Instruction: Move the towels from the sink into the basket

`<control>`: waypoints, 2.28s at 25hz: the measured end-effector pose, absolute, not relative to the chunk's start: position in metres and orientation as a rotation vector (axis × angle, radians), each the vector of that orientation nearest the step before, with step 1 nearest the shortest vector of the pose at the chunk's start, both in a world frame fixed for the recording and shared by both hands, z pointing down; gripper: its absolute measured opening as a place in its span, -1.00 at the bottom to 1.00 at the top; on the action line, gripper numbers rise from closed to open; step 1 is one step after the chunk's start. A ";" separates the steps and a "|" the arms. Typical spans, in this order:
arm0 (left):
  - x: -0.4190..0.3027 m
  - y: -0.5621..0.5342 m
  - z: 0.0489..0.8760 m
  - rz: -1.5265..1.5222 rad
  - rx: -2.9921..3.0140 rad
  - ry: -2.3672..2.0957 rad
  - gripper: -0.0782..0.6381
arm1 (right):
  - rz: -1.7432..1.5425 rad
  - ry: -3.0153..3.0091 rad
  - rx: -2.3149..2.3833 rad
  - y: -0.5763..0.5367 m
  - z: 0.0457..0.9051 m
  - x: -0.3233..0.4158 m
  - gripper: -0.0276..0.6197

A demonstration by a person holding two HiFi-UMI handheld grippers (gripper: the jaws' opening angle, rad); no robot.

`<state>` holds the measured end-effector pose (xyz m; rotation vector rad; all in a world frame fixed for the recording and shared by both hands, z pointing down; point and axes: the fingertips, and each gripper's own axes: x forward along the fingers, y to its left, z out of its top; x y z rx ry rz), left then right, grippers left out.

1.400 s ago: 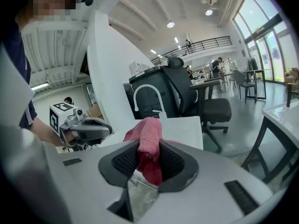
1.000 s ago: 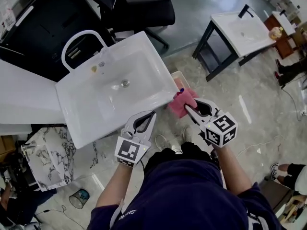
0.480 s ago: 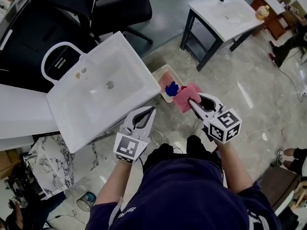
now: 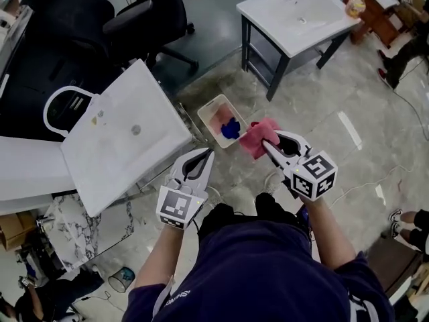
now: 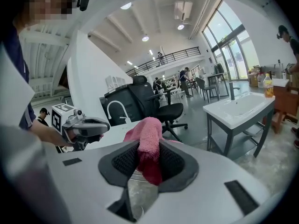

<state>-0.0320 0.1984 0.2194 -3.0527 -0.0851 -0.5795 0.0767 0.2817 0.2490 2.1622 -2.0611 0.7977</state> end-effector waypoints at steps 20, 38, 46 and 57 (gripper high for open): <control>0.075 0.265 0.236 -0.670 -3.061 0.052 -0.77 | 0.836 -2.177 2.042 0.340 0.264 0.190 -0.57; 0.139 0.147 0.270 -0.669 -3.164 0.017 -0.77 | 0.916 -2.147 1.893 0.204 0.291 0.230 -0.57; 0.138 0.098 0.277 -0.671 -3.195 0.108 -0.77 | 0.915 -2.166 1.809 0.142 0.303 0.232 -0.57; 0.125 0.085 0.304 -0.754 -3.224 0.426 -0.77 | 0.942 -2.260 1.600 0.104 0.334 0.244 -0.57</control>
